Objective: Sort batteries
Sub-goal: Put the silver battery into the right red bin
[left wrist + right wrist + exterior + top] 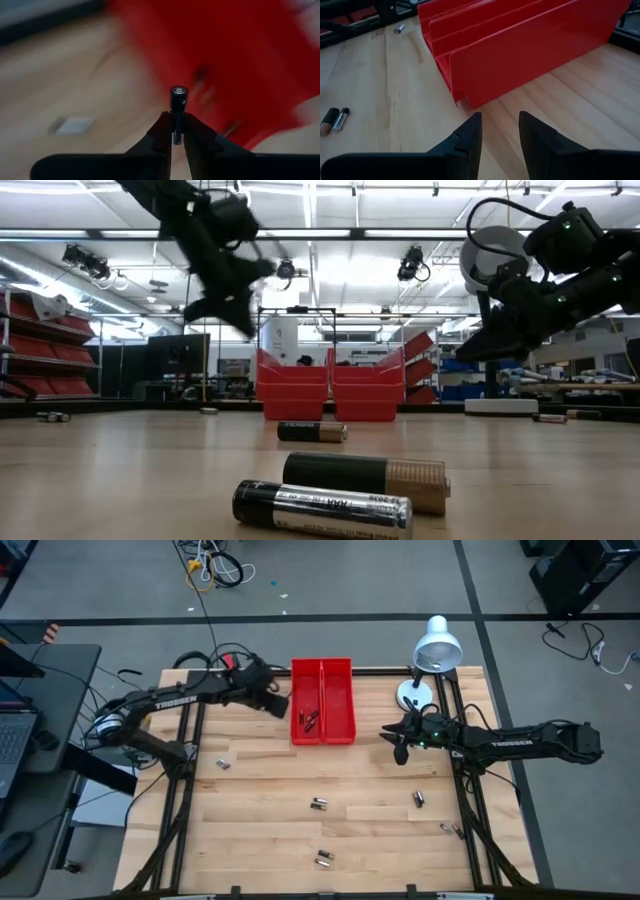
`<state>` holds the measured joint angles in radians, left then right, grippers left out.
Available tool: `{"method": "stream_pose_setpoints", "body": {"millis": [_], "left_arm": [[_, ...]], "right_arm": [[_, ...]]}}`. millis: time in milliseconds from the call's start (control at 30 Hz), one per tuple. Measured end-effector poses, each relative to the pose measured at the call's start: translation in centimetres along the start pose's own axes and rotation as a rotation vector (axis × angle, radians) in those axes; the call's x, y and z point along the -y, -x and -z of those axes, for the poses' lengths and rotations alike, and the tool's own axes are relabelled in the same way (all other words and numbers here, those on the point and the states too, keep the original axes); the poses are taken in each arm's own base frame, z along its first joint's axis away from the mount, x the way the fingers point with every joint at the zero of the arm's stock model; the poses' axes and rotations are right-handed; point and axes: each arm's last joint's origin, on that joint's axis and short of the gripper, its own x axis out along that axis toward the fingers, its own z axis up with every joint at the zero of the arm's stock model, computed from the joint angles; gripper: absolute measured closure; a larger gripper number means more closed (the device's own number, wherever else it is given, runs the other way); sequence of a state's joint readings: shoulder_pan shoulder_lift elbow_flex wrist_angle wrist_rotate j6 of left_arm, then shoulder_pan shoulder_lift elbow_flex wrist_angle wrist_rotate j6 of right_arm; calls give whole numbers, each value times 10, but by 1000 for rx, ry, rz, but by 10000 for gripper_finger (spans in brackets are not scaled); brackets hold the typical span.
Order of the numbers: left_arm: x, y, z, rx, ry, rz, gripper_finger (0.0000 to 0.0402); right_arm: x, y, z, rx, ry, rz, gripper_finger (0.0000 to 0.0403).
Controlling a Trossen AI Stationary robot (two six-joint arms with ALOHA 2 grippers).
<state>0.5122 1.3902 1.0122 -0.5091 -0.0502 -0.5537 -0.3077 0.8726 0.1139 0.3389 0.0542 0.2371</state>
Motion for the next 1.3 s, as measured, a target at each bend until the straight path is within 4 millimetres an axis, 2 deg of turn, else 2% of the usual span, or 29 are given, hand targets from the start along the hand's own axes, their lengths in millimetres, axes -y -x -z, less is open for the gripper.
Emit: {"method": "stream_pose_setpoints", "body": {"millis": [133,300,467,600,900,1100,1300], "left_arm": [[24,-12,-17,195,-19,175,357],[40,-37,-31,324,-46,363,357],[41,-65,-38,326,-40,372,357],[47,-80,-48,313,-45,383,357],[68,-88,-78,341,-106,438,324],[70,-83,-83,319,-227,341,293],[69,-72,-90,285,-223,296,276]], "right_arm": [[-1,0,-3,35,-2,-7,286],[-1,0,-5,50,-1,-10,286],[-1,0,-5,51,6,-7,286],[-1,0,-5,52,8,-7,286],[-1,0,-5,52,8,-7,286],[-1,0,-5,46,9,-6,286],[-1,0,-4,41,9,-5,286]]}}
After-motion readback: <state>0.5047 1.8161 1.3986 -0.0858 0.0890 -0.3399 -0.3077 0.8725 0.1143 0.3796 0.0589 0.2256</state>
